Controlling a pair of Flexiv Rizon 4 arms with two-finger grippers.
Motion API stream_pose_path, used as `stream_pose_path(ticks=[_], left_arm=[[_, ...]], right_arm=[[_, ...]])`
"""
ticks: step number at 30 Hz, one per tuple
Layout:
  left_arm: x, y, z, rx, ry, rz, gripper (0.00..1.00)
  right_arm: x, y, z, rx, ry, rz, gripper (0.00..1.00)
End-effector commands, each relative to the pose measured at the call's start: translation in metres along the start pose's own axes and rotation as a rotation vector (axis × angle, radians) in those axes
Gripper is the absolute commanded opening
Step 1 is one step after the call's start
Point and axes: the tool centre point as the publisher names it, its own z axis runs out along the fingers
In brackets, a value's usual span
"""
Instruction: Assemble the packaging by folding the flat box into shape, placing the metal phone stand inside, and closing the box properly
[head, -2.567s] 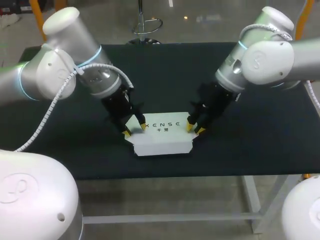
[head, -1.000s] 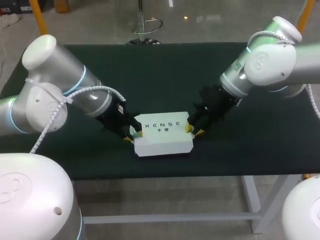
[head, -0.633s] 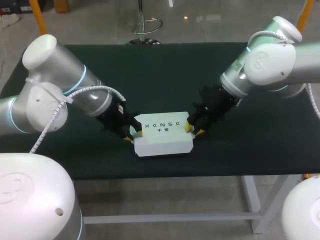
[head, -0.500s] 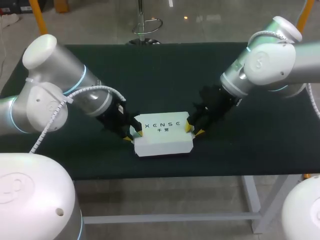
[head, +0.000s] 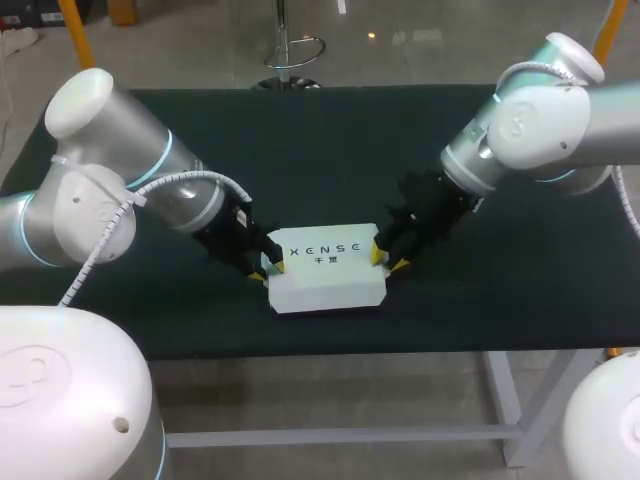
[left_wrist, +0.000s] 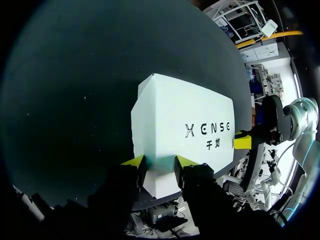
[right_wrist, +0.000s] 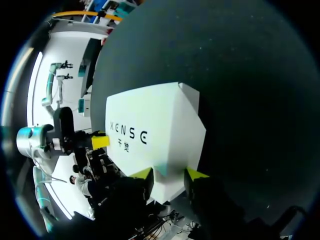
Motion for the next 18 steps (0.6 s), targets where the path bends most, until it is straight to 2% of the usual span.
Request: stream_pose_path(ticks=[1,7,10,18], left_arm=[[0.001,-0.0003,0.0058,0.002,-0.003,0.0,0.41],[0.001,-0.0003,0.0058,0.002,-0.003,0.0,0.42],[0.001,-0.0003,0.0058,0.002,-0.003,0.0,0.47],[0.0014,0.0002,0.0071,0.002,-0.006,0.003,0.44]], right_arm=[[-0.0003,0.0007,0.0022,0.002,0.002,-0.001,0.45],[-0.0003,0.0007,0.0022,0.002,0.002,-0.001,0.42],[-0.0003,0.0007,0.0022,0.002,0.002,-0.001,0.44],[-0.0011,0.0002,0.0026,-0.004,0.0,-0.004,0.43]])
